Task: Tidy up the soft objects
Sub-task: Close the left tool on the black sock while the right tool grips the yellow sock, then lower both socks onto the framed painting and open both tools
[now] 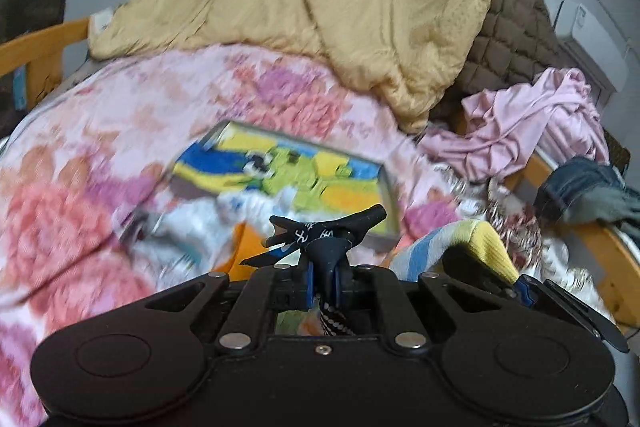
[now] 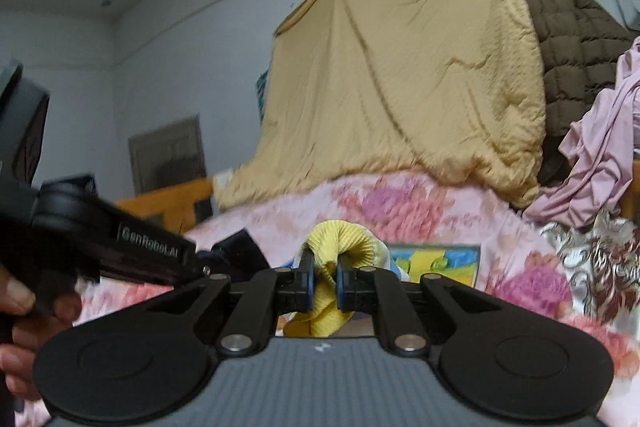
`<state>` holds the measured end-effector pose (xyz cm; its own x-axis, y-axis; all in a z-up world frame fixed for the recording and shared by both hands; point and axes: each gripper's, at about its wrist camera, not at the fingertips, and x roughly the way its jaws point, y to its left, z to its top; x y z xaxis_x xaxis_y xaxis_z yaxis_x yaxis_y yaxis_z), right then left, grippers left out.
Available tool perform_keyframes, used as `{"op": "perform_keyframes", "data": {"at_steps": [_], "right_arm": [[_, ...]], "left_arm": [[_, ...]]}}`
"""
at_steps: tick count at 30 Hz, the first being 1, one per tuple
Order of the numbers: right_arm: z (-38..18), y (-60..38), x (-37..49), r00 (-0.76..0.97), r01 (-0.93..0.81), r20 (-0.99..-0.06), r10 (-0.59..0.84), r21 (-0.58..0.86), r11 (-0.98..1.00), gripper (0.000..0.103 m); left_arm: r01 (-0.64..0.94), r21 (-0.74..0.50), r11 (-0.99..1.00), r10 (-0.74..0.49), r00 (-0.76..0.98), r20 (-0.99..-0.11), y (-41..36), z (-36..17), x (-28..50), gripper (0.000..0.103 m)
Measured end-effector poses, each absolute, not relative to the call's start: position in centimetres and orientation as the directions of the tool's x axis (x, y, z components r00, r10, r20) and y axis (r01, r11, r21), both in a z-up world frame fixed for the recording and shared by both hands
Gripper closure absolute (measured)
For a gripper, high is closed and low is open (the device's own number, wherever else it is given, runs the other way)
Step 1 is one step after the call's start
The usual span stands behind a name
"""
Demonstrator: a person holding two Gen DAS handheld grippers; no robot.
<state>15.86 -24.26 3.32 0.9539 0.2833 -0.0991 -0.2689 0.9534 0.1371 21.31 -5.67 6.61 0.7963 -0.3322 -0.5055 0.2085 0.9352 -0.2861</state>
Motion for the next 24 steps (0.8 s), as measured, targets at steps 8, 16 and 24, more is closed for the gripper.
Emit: {"op": "perform_keyframes", "data": {"at_steps": [8,16,24], "right_arm": [[6.5,-28.6,23.0,0.972,-0.228,-0.007,0.236,0.235,0.945,0.092],[4.8,-29.7,31.7,0.973,-0.185,-0.085,0.214,0.262,0.947,0.092],[0.9,-31.4,37.3,0.957,-0.158,-0.182,0.226,0.329,0.931,0.091]], "left_arm": [[0.232,-0.294,0.927,-0.352,0.81,-0.47,-7.3,7.9,28.4,0.094],[0.202,-0.321,0.925,-0.342,0.809,-0.478,-9.3,6.0,36.7,0.093],[0.187,-0.327,0.926,-0.34,0.789,-0.512,-12.7,1.8,43.8,0.093]]}}
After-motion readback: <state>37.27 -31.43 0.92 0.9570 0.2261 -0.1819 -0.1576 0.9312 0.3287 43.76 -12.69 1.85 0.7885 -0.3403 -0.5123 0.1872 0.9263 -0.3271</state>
